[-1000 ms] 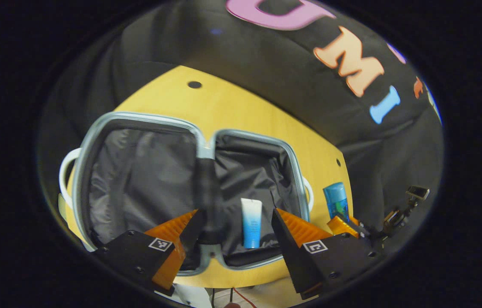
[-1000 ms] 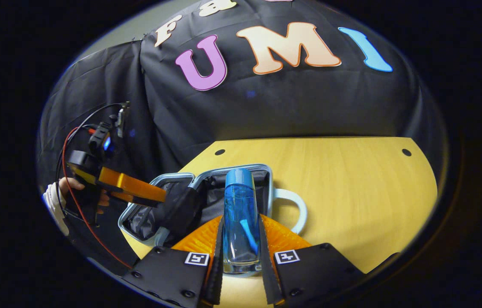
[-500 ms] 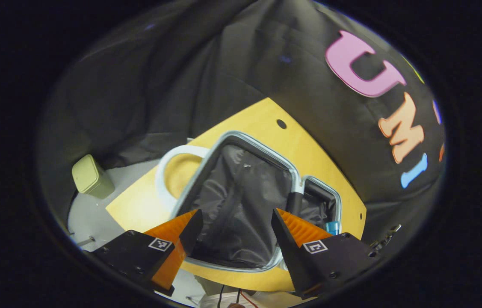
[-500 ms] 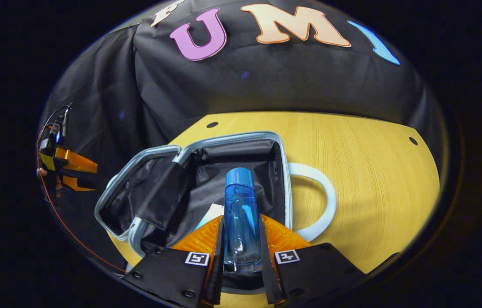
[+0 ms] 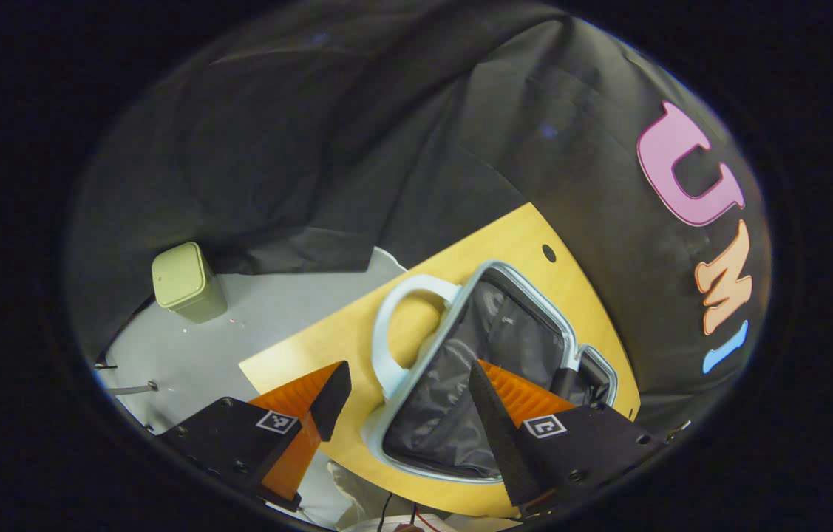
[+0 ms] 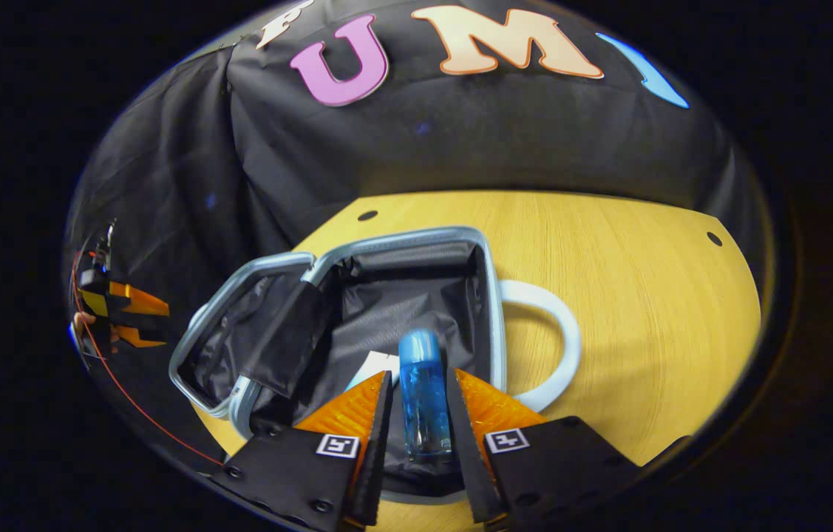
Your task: First open the suitcase, pack the skin care products into it, and then close the suitcase.
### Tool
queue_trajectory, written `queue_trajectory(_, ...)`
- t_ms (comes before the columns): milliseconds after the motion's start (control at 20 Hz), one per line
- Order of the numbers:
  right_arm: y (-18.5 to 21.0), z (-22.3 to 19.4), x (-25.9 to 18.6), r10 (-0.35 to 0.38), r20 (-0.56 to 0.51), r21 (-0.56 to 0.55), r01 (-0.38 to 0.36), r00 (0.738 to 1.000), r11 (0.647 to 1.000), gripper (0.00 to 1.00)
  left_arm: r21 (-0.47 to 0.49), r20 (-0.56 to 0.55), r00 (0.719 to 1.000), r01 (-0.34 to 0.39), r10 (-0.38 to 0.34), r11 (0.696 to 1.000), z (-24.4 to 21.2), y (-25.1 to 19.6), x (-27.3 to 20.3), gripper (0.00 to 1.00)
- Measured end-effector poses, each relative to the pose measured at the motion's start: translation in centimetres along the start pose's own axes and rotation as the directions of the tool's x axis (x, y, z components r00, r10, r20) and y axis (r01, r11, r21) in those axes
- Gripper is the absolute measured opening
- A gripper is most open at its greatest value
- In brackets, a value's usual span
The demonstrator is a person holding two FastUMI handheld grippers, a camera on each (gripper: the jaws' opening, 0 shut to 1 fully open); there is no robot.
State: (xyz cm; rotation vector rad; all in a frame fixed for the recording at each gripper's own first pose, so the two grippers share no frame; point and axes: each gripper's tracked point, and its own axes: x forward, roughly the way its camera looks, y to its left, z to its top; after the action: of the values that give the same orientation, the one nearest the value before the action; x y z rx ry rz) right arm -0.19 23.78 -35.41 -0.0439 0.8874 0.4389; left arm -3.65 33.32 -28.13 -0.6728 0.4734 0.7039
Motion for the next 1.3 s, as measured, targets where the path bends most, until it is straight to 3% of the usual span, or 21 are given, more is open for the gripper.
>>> queue_trajectory(50,-0.1,0.6,-0.8,0.006,0.02,0.015,-0.006,1.0,1.0,0.51,-0.005,0.011,1.0,-0.008,0.008,1.0,0.7,0.9,0.9,0.94)
queue_trajectory(100,-0.4,1.4,-1.7,0.005,0.039,0.03,-0.006,0.999,1.0,0.48,-0.016,0.015,1.0,-0.01,0.01,1.0,1.5,1.4,1.4,0.95)
queue_trajectory(250,-2.2,3.7,-4.7,-0.028,0.103,0.07,0.021,0.994,0.997,0.56,-0.068,-0.003,1.0,0.031,-0.031,0.997,2.0,1.9,3.7,0.95)
queue_trajectory(300,-3.0,4.5,-5.8,-0.049,0.127,0.083,0.038,0.991,0.996,0.7,-0.075,-0.011,0.999,0.03,-0.031,0.997,2.0,2.4,4.7,0.9)
queue_trajectory(400,-4.8,5.4,-7.6,-0.103,0.163,0.088,0.089,0.981,0.992,0.93,-0.076,-0.034,0.999,0.026,-0.028,0.997,1.8,3.4,6.5,0.95)
queue_trajectory(450,-5.9,5.7,-8.5,-0.139,0.176,0.083,0.127,0.975,0.988,0.94,-0.08,-0.045,0.998,0.042,-0.045,0.996,1.6,3.5,7.1,0.95)
queue_trajectory(500,-6.8,6.0,-9.3,-0.167,0.183,0.082,0.154,0.969,0.985,0.88,-0.086,-0.055,0.996,0.059,-0.063,0.995,1.4,3.3,7.5,0.95)
queue_trajectory(550,-7.5,6.2,-10.1,-0.191,0.193,0.086,0.177,0.962,0.98,0.98,-0.094,-0.066,0.995,0.075,-0.081,0.993,1.2,3.2,8.0,0.95)
queue_trajectory(600,-8.0,6.6,-10.9,-0.212,0.207,0.09,0.197,0.955,0.976,0.98,-0.103,-0.085,0.992,0.081,-0.09,0.991,0.6,3.0,8.7,0.9)
queue_trajectory(650,-8.5,6.9,-11.7,-0.232,0.223,0.094,0.216,0.947,0.972,0.98,-0.113,-0.102,0.99,0.086,-0.097,0.99,0.3,3.0,9.1,0.95)
queue_trajectory(700,-9.0,7.2,-12.5,-0.25,0.238,0.099,0.233,0.939,0.967,0.94,-0.126,-0.093,0.989,0.107,-0.119,0.986,0.8,2.6,9.3,0.92)
queue_trajectory(800,-9.7,7.4,-13.8,-0.283,0.255,0.108,0.264,0.925,0.959,0.98,-0.153,-0.092,0.985,0.13,-0.146,0.98,1.1,2.3,9.8,0.87)
queue_trajectory(900,-10.5,7.2,-15.0,-0.308,0.256,0.11,0.289,0.916,0.951,0.98,-0.182,-0.1,0.98,0.152,-0.172,0.971,1.2,1.9,10.4,0.74)
queue_trajectory(1000,-11.2,7.3,-15.9,-0.335,0.261,0.111,0.317,0.905,0.942,0.98,-0.22,-0.104,0.973,0.18,-0.207,0.959,1.0,0.8,10.8,0.49)
queue_trajectory(1100,-11.3,7.2,-16.7,-0.348,0.269,0.12,0.328,0.898,0.937,0.94,-0.183,-0.131,0.973,0.167,-0.193,0.969,0.4,1.4,11.1,0.23)
queue_trajectory(1150,-11.5,7.1,-17.0,-0.353,0.269,0.12,0.332,0.896,0.936,0.98,-0.167,-0.136,0.971,0.175,-0.198,0.97,0.4,1.3,10.8,0.16)
queue_trajectory(1300,-12.0,7.0,-17.3,-0.362,0.267,0.114,0.343,0.893,0.932,0.98,-0.117,-0.138,0.966,0.202,-0.217,0.972,0.8,-0.2,9.6,0.05)
